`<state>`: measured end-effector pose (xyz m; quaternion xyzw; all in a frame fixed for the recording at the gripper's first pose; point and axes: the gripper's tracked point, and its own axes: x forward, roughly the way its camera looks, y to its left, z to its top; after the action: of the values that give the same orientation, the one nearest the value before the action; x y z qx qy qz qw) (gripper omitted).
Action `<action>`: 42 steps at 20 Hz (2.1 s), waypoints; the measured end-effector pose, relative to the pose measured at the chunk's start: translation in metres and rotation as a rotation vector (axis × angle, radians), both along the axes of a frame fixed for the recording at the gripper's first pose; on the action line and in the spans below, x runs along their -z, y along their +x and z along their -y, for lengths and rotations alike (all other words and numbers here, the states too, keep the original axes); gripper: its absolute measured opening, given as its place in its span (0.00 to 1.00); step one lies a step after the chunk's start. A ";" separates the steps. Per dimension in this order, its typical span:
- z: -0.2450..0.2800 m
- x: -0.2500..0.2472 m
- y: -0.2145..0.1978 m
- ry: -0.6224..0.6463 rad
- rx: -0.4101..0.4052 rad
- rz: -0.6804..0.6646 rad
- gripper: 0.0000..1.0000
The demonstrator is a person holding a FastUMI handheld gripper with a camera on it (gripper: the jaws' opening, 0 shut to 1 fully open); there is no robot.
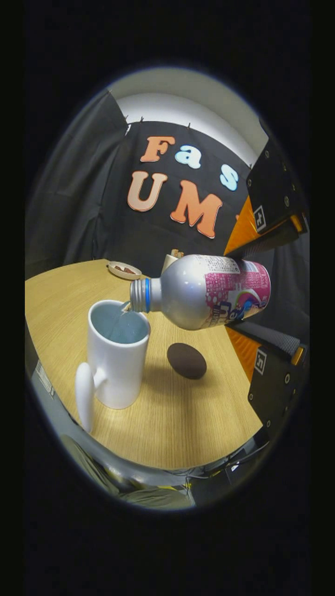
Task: Take the bottle from table, then pour the juice into the cup, finally place the bottle on the coaster
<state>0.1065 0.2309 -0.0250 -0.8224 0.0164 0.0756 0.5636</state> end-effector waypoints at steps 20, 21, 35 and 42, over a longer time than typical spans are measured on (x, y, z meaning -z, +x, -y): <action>0.001 -0.009 -0.002 -0.081 0.009 0.002 0.75; 0.000 -0.010 -0.002 -0.085 0.008 0.003 0.75; -0.012 -0.017 -0.008 -0.181 -0.001 -0.004 0.75; -0.017 -0.023 -0.005 -0.224 -0.001 0.009 0.75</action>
<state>0.1013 0.2483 -0.0023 -0.8806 0.0216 0.0700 0.4681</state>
